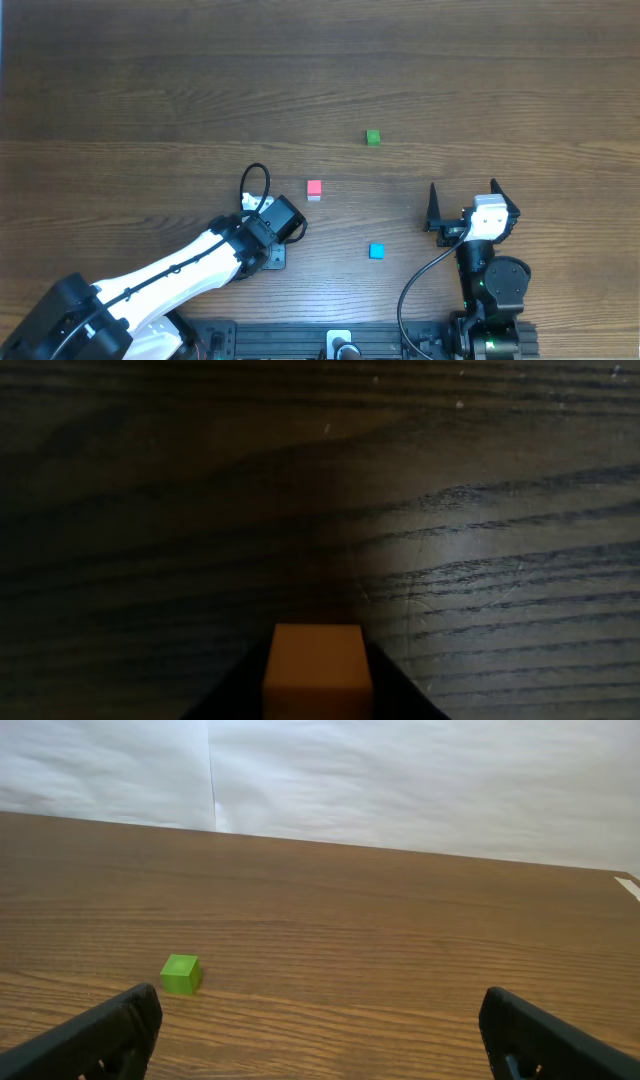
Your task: Stack Cubes
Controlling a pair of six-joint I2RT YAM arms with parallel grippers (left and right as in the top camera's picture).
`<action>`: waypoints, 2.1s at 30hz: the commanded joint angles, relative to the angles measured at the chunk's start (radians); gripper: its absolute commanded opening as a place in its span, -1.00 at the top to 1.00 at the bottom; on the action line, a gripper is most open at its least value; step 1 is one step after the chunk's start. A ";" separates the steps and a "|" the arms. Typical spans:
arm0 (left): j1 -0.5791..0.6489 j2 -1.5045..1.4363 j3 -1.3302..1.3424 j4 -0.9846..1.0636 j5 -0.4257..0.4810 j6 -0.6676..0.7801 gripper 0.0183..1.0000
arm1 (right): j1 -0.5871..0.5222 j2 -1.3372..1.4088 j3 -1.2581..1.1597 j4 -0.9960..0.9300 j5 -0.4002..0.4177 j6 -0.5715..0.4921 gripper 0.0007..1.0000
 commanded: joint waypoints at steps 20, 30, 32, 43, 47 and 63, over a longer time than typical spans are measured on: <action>0.052 0.194 0.623 -0.290 0.018 -0.003 0.96 | -0.006 -0.007 -0.007 0.002 -0.005 0.003 -0.98; 0.049 0.397 0.773 -0.327 0.056 -0.004 0.96 | -0.006 -0.007 -0.007 0.002 -0.005 0.003 -0.98; 0.045 0.407 0.773 -0.321 0.056 -0.004 0.96 | -0.006 -0.007 -0.007 0.002 -0.005 0.003 -0.98; 0.043 0.436 0.774 -0.294 0.056 -0.004 0.95 | -0.006 -0.007 -0.007 0.002 -0.005 0.003 -0.98; 0.043 0.441 0.774 -0.290 0.056 -0.004 0.95 | -0.006 -0.007 -0.007 0.002 -0.005 0.003 -0.98; 0.046 0.467 0.774 -0.273 0.055 -0.004 0.96 | -0.006 -0.007 -0.007 0.002 -0.005 0.003 -0.99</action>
